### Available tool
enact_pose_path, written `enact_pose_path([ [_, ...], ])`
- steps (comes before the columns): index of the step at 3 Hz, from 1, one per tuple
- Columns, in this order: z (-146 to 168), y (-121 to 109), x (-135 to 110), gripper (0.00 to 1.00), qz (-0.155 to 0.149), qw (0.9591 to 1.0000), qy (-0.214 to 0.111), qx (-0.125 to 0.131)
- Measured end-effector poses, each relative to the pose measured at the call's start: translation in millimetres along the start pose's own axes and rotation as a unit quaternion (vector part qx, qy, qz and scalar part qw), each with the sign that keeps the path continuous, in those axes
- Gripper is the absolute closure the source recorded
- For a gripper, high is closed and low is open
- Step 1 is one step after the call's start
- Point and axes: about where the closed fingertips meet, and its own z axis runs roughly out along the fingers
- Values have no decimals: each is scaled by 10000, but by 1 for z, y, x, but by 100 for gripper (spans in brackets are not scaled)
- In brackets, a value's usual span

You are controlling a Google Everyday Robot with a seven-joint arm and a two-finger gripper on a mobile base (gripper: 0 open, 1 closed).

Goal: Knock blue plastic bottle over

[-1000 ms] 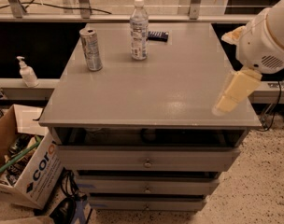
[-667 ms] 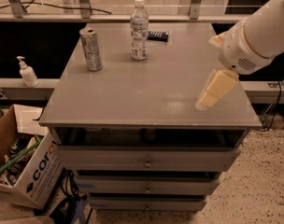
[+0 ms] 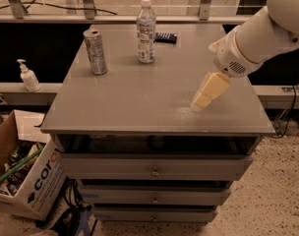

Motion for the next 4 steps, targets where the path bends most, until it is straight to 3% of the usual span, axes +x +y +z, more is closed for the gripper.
enact_pose_path([
  [1, 10, -14, 6, 0, 250, 9993, -153, 219],
  [2, 30, -43, 5, 0, 592, 9957, -470, 540],
  [3, 56, -76, -7, 0, 835, 9898, -913, 706],
  [4, 78, -103, -32, 0, 977, 9824, -1473, 598],
])
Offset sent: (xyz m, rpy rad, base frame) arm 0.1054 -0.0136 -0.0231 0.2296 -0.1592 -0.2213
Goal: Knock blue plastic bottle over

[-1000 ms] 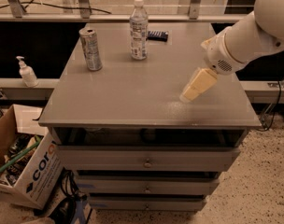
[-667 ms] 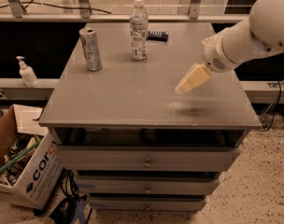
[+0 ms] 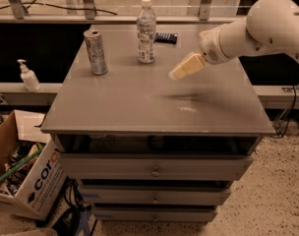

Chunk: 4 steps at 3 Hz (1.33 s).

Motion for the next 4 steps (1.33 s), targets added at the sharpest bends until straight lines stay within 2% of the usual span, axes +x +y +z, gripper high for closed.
enact_pose_path([
  [1, 28, -10, -25, 0, 230, 9979, -532, -287],
  [2, 56, -9, -41, 0, 540, 9908, -1030, -697],
  [3, 86, -4, -53, 0, 801, 9781, -1565, -1115],
  [4, 114, -2, -69, 0, 806, 9670, -1980, -1383],
])
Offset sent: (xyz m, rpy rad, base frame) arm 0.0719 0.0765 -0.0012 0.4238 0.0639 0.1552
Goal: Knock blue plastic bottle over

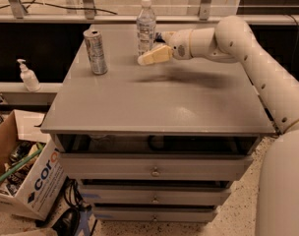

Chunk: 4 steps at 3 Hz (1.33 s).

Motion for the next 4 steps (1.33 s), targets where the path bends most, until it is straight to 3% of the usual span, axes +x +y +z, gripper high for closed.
enact_pose_path([
  [1, 20, -9, -6, 0, -136, 9995, -246, -105],
  [2, 30, -16, -14, 16, -278, 9986, -441, -112],
  [3, 30, -21, -16, 40, -342, 9982, -493, -64],
  [4, 16, -26, -16, 71, -401, 9980, -482, 79],
])
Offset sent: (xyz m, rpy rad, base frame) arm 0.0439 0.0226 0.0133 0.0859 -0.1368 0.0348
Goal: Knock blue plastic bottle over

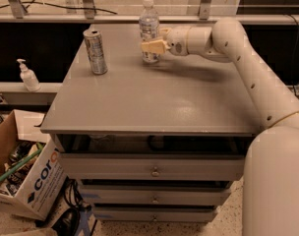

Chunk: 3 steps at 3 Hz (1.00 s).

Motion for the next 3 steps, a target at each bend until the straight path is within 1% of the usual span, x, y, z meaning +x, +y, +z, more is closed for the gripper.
enact_pose_path([
  [1, -10, 0, 1, 94, -33, 9999, 72, 64],
  [2, -30, 13, -7, 100, -315, 9974, 637, 85],
  [3, -43, 21, -14, 100, -495, 9942, 950, 105],
])
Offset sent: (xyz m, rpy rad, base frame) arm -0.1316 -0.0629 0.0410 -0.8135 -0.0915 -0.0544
